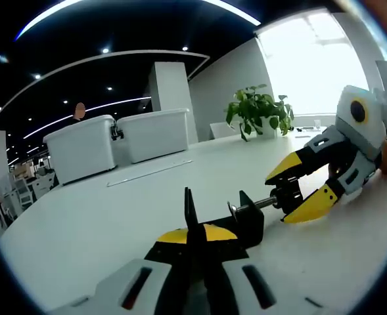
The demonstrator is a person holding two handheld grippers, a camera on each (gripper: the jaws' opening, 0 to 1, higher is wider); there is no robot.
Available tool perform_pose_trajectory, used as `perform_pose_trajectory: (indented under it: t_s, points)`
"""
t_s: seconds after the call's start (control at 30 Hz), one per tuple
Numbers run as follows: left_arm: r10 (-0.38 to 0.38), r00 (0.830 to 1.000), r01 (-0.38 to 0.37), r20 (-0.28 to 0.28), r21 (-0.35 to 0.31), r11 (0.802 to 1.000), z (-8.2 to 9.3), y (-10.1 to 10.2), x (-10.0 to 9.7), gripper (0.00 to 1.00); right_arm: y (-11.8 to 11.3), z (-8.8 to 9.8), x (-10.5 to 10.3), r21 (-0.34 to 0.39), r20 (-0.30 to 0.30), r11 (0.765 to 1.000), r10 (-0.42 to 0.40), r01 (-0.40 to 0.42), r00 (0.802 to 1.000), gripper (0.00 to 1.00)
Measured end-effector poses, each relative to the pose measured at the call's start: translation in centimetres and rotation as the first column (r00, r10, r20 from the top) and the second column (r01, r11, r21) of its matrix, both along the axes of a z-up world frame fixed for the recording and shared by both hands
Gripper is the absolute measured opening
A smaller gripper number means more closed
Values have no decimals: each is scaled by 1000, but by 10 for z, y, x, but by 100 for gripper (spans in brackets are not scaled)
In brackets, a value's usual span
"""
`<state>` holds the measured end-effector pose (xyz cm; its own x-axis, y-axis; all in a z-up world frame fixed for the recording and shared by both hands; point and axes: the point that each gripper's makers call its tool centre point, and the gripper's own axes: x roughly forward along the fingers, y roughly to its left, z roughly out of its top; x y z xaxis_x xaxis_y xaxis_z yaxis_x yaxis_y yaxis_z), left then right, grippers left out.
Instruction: Clamp the fixed fixture on the desktop, loosen the retaining clip, secure it to the edge of the desk, and tighten the retaining clip.
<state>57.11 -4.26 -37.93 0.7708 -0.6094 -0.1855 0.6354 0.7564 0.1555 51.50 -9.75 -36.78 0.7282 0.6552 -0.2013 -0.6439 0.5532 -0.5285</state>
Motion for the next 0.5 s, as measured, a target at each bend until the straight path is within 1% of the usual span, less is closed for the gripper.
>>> perform_pose_trajectory:
  t_s: [0.07,0.17,0.23,0.27,0.3,0.33,0.37,0.4,0.43,0.47,0.5]
  points:
    - [0,1000,0,0,0,1000,0,0,1,5,-1,1,2,73,-57,997,-6,10,998,25]
    - [0,1000,0,0,1,1000,0,0,1,5,-2,2,4,113,-92,993,-11,21,996,25]
    - [0,1000,0,1,0,1000,0,0,2,5,-2,4,4,219,-177,975,0,39,984,26]
    - [0,1000,0,1,0,1000,0,1,2,5,-3,6,4,276,-227,960,13,52,974,26]
    - [-1,1000,1,0,0,1000,0,1,2,5,-4,8,5,322,-261,945,21,66,965,26]
    - [0,1000,0,0,0,1000,0,1,3,5,-6,15,6,418,-316,903,41,100,948,27]
    - [0,1000,0,1,1,1000,0,0,1,5,-7,23,8,495,-342,860,60,126,938,30]
    - [0,1000,0,1,1,1000,0,0,0,5,-10,29,7,546,-366,825,75,148,928,37]
    - [0,1000,0,1,1,1000,0,-1,-1,5,-14,31,10,579,-400,795,85,180,913,41]
    - [0,1000,0,1,1,1000,0,-1,-2,5,-18,29,11,595,-438,774,89,215,894,41]
    - [0,1000,0,1,1,1000,0,-1,-1,5,-21,26,13,605,-471,758,95,243,877,40]
